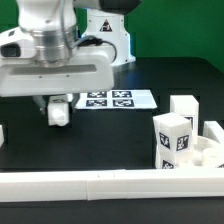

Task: Assemble stool

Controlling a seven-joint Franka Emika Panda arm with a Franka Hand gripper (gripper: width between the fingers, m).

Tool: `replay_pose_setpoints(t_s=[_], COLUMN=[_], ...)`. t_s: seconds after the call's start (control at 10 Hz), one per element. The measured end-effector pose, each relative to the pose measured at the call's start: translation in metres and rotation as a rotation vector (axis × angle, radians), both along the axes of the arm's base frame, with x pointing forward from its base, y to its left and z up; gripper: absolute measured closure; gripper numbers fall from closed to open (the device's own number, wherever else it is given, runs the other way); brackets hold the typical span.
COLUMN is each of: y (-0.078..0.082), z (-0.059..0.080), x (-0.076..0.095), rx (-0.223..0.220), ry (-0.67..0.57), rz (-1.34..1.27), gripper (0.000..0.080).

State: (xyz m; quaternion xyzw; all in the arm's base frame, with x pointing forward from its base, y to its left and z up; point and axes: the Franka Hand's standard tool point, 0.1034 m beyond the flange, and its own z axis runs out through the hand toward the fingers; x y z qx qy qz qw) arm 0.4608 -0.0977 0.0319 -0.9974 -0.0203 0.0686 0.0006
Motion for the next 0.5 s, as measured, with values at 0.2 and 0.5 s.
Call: replay_pose_setpoints(t_s=[0.2, 0.5], y=[0.005, 0.02], z=[-0.001, 0.0], x=[0.0, 0.002], rx=[0.004, 0.027], ry=[-0.003, 0.005], rz=[0.121, 0.438], gripper=[0.0479, 0.0479])
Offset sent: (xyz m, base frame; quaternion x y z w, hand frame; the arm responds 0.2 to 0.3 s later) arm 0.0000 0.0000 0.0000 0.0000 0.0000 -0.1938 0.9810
